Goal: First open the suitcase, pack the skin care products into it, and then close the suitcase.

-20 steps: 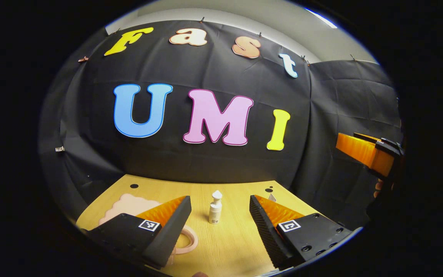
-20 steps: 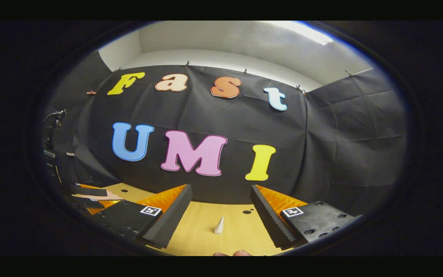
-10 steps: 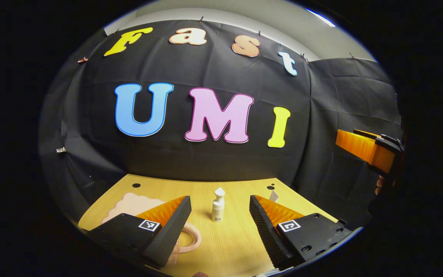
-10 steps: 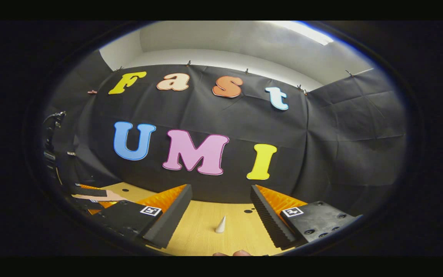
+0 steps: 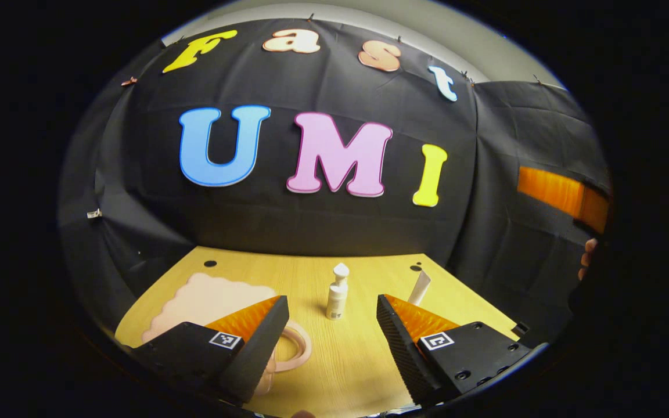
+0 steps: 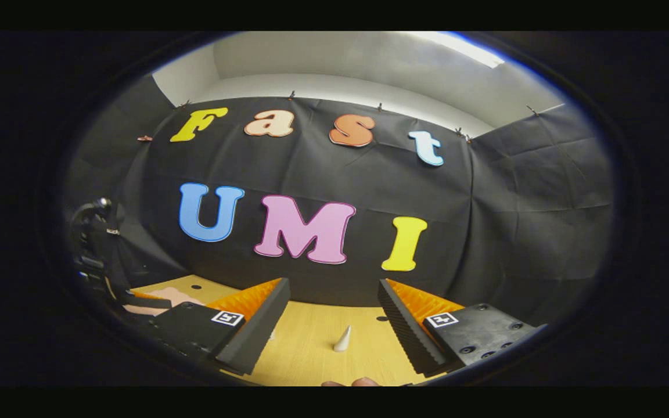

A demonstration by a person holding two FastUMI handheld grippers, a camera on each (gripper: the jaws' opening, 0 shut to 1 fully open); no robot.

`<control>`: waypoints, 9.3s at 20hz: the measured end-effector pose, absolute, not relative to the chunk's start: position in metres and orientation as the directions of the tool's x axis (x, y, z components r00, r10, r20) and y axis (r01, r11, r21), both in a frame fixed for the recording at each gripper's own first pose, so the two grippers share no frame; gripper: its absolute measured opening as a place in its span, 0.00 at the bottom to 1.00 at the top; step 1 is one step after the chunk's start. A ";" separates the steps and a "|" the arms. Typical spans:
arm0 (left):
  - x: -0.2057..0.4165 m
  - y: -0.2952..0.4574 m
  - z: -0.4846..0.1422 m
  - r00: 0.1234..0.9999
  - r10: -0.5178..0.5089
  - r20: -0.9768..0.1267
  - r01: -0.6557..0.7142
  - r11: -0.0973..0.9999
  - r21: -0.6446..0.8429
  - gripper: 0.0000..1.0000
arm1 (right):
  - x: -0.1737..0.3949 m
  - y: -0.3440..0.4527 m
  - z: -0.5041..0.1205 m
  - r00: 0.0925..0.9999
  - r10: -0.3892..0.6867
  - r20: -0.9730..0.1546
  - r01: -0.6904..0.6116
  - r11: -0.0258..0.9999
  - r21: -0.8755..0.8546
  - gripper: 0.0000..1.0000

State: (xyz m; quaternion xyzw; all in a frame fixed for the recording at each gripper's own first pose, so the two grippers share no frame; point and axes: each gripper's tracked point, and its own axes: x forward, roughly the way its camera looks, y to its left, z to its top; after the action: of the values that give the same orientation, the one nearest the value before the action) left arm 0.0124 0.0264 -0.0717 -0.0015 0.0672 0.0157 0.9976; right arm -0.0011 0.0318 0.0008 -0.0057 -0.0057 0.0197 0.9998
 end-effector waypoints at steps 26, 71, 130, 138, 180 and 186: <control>0.063 0.148 -0.035 0.824 0.132 -0.551 -0.162 0.987 -0.007 0.07 | 0.095 0.021 -0.056 0.975 0.211 -0.068 -0.207 0.976 0.061 0.98; 0.189 0.063 -0.143 0.892 -0.178 -0.415 0.231 0.970 0.080 0.98 | 0.138 0.036 -0.279 0.884 -0.043 -0.466 0.047 0.999 -0.004 0.98; 0.042 0.299 -0.217 0.415 -0.052 -0.908 0.028 0.999 -0.044 0.93 | 0.055 0.255 -0.193 0.755 0.423 -0.502 -0.335 0.906 0.260 0.34; -0.033 0.385 -0.176 0.596 0.083 -0.799 -0.148 0.989 -0.008 0.96 | 0.040 0.399 -0.288 0.353 0.592 -0.724 -0.251 0.806 0.536 0.34; 0.037 0.662 -0.264 0.359 0.147 -0.922 -0.559 0.825 -0.086 0.18 | 0.025 0.369 -0.215 0.400 0.476 -0.784 -0.137 0.876 0.462 0.97; 0.045 0.649 -0.180 0.532 0.188 -0.826 -0.438 0.896 -0.078 0.15 | 0.032 0.364 -0.204 0.451 0.488 -0.747 -0.150 0.867 0.475 0.97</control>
State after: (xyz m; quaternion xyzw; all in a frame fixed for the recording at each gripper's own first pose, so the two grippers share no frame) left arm 0.0447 0.6488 -0.1797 -0.1392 0.4488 0.1811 0.8640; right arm 0.0315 0.3642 -0.2037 0.1730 0.4878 0.1912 0.8340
